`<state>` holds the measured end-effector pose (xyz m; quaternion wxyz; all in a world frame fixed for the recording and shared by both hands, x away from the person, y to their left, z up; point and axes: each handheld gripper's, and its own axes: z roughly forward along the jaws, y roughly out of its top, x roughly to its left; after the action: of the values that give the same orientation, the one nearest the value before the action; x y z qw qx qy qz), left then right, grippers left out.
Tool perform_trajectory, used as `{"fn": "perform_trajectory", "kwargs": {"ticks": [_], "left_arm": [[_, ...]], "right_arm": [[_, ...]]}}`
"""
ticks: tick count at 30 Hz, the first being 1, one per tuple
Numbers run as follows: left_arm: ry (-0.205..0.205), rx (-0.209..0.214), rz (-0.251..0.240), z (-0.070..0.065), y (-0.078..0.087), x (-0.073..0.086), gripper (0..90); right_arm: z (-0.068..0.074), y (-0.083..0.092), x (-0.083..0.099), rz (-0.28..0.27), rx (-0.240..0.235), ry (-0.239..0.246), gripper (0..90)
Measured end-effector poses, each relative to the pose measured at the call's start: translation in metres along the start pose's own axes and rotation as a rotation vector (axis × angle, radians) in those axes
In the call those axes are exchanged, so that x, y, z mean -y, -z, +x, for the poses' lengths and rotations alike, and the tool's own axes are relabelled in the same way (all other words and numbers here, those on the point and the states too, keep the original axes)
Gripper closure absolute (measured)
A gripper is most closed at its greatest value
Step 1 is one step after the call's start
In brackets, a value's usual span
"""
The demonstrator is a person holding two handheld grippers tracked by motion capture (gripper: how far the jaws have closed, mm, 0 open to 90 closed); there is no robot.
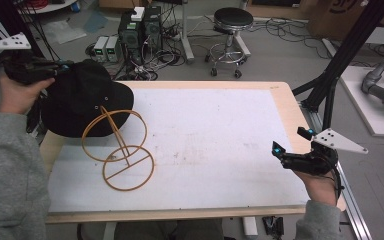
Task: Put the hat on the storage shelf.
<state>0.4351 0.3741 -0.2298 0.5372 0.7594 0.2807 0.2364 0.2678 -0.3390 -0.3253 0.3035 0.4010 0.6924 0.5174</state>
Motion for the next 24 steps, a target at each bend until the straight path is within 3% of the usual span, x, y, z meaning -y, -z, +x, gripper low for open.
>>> {"fn": "perform_trajectory", "kwargs": {"ticks": [9,24], "left_arm": [[-0.022,0.000,-0.039,-0.007,0.026,-0.031,88.5],[-0.055,-0.036,-0.085,-0.013,0.054,-0.070,88.4]], "right_arm": [[0.001,0.002,-0.002,-0.017,-0.012,-0.005,2.0],[-0.001,0.008,-0.004,-0.045,-0.017,-0.008,2.0]]}}
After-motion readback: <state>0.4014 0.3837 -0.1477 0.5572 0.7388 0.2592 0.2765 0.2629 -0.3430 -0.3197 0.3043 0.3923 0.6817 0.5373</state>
